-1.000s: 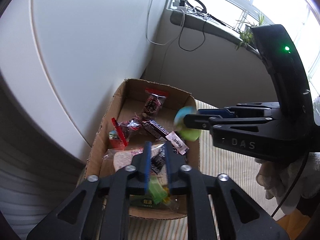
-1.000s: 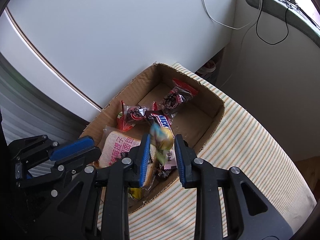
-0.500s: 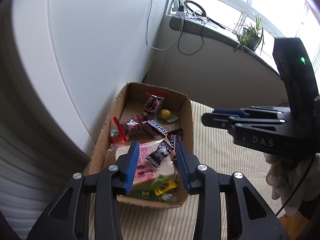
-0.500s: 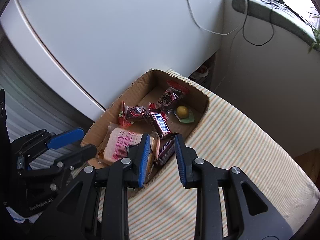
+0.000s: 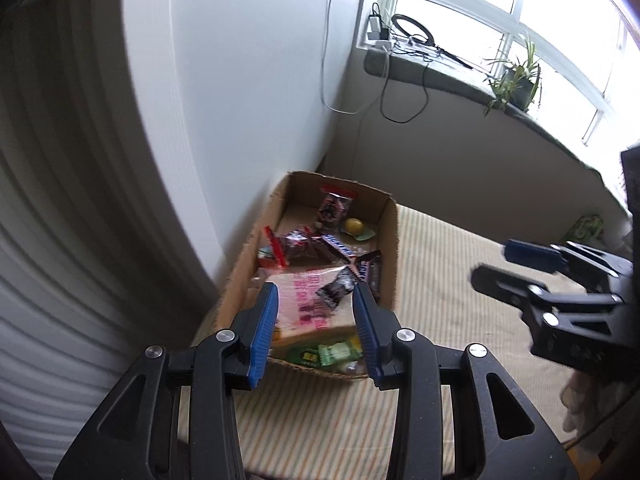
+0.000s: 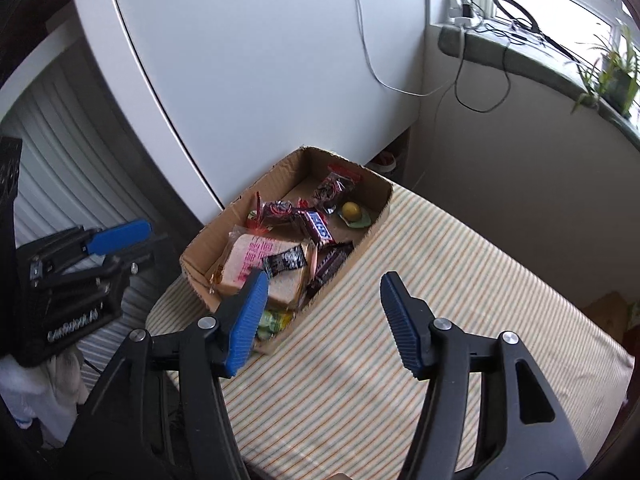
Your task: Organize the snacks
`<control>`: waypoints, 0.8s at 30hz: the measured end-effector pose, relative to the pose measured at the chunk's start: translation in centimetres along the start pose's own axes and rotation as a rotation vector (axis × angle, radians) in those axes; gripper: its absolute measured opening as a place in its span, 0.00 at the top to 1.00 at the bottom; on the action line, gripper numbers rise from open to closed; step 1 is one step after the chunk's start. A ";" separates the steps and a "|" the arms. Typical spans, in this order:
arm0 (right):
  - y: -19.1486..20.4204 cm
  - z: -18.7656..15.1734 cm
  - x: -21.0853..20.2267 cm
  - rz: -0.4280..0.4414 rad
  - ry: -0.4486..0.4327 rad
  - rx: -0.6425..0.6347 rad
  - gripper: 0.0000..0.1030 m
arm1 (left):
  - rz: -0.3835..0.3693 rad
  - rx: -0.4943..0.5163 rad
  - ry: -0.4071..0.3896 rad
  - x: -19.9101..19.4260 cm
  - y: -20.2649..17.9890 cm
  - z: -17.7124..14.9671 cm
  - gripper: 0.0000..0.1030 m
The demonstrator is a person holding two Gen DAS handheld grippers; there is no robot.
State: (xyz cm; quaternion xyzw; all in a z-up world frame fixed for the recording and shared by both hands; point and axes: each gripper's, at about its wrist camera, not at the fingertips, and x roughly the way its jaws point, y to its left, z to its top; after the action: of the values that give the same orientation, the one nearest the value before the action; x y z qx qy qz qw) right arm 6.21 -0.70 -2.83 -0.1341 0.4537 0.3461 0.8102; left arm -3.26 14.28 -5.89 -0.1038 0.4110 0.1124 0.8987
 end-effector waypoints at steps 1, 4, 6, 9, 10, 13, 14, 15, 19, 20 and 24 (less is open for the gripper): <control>0.1 -0.3 -0.3 -0.009 0.000 0.000 0.40 | 0.013 0.000 -0.005 -0.4 -0.1 0.0 0.64; 0.4 -1.0 -1.4 -0.022 -0.004 0.003 0.40 | 0.035 0.001 -0.024 -1.3 -0.2 0.1 0.64; 0.4 -1.3 -1.8 -0.020 -0.008 0.012 0.40 | 0.032 -0.009 -0.031 -1.8 -0.3 0.0 0.64; 0.4 -1.6 -2.6 -0.022 -0.021 0.028 0.39 | 0.035 -0.006 -0.036 -2.2 -0.6 -0.1 0.64; 0.4 -1.6 -2.8 -0.024 -0.024 0.032 0.39 | 0.036 -0.004 -0.037 -2.3 -0.6 0.0 0.64; 0.3 -1.7 -3.0 -0.029 -0.030 0.040 0.39 | 0.031 -0.011 -0.037 -2.4 -0.7 0.0 0.63; 0.3 -1.6 -3.1 -0.035 -0.031 0.042 0.39 | 0.027 -0.014 -0.035 -2.5 -0.8 0.1 0.63; 0.3 -1.7 -3.2 -0.038 -0.031 0.042 0.39 | 0.026 -0.011 -0.035 -2.4 -0.8 0.2 0.63; 0.1 -1.7 -3.3 -0.041 -0.035 0.051 0.39 | 0.029 -0.008 -0.044 -2.6 -1.0 0.3 0.63; 0.1 -1.7 -3.3 -0.041 -0.037 0.053 0.39 | 0.029 -0.009 -0.046 -2.6 -1.1 0.3 0.63; 0.0 -1.8 -3.4 -0.041 -0.040 0.061 0.39 | 0.024 -0.005 -0.043 -2.7 -1.3 0.3 0.63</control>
State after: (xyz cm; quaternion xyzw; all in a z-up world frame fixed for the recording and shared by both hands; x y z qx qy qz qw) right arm 3.88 -3.14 -0.98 -0.1119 0.4447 0.3180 0.8298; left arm -4.39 12.77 -3.56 -0.0986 0.3924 0.1266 0.9057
